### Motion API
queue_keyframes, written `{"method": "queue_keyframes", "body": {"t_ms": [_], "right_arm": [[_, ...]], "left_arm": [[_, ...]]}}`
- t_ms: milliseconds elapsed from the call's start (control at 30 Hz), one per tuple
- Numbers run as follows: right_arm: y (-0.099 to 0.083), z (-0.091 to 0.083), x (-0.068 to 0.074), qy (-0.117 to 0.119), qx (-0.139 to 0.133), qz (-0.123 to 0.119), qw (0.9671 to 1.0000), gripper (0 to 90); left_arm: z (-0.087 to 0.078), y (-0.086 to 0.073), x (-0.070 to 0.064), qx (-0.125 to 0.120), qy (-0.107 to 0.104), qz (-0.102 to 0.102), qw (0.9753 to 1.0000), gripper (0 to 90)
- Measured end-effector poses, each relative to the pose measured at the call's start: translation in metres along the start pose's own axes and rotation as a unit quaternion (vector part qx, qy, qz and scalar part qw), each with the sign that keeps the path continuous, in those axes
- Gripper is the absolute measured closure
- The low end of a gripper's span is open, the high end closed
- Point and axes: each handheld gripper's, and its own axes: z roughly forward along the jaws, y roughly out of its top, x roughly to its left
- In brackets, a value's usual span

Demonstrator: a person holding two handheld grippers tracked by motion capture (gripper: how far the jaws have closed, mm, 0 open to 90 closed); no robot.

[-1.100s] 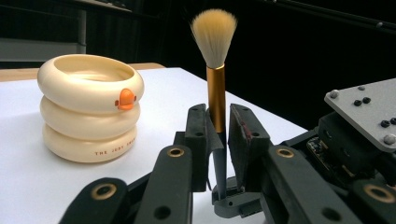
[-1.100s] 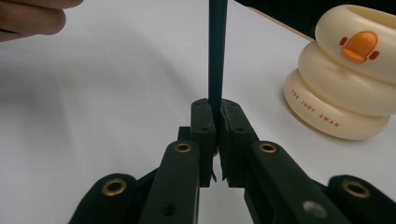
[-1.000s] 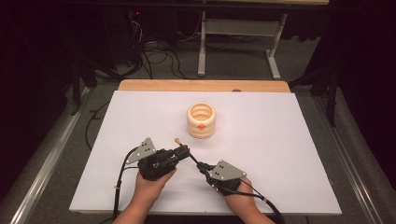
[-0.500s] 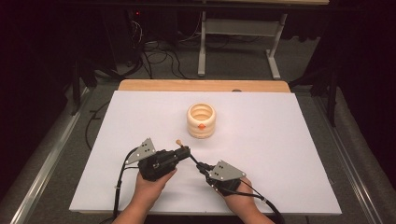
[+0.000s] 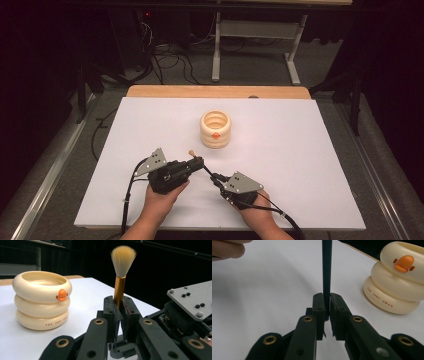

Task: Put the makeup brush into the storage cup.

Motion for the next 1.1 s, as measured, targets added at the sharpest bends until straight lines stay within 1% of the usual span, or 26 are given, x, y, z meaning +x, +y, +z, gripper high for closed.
{"method": "queue_keyframes", "body": {"t_ms": [100,167,367,500,567,667,733,800,867,933,1000,1100], "right_arm": [[0.0,0.0,0.0,0.005,0.0,0.008,1.0,76.8],[0.0,0.001,-0.001,0.008,-0.003,0.01,0.9999,73.2],[0.0,0.0,-0.002,0.01,-0.006,0.016,0.9998,66.9],[0.0,0.0,-0.003,0.016,-0.008,0.027,0.9995,61.2],[0.0,-0.001,-0.004,0.016,-0.007,0.028,0.9994,58.4],[0.0,-0.002,-0.006,0.02,-0.008,0.035,0.9991,54.2],[0.0,-0.002,-0.007,0.02,-0.007,0.039,0.999,51.5],[-0.001,-0.003,-0.008,0.02,-0.007,0.049,0.9986,49.1],[-0.001,-0.003,-0.011,0.021,-0.009,0.051,0.9984,46.3],[-0.002,-0.004,-0.013,0.02,-0.008,0.056,0.9982,43.4],[-0.002,-0.005,-0.014,0.016,-0.008,0.059,0.9981,40.0],[-0.003,-0.006,-0.017,0.015,-0.008,0.066,0.9977,33.9]], "left_arm": [[-0.001,0.001,0.0,0.001,0.002,0.003,1.0,83.7],[-0.001,0.001,0.0,0.001,0.002,0.004,1.0,83.7],[-0.002,0.001,0.0,0.004,0.01,0.009,0.9999,83.7],[-0.002,0.002,0.0,0.005,0.021,0.013,0.9997,83.7],[-0.002,0.002,0.0,0.007,0.026,0.016,0.9995,83.7],[-0.003,0.002,0.0,0.013,0.036,0.02,0.9991,83.7],[-0.003,0.002,0.0,0.016,0.043,0.023,0.9987,83.6],[-0.003,0.003,0.0,0.019,0.047,0.025,0.9984,83.7],[-0.004,0.003,0.0,0.021,0.051,0.028,0.9981,83.7],[-0.005,0.005,0.0,0.024,0.056,0.034,0.9975,83.7],[-0.006,0.006,0.0,0.024,0.062,0.04,0.997,83.7],[-0.009,0.008,0.001,0.021,0.069,0.041,0.9965,83.7]]}}
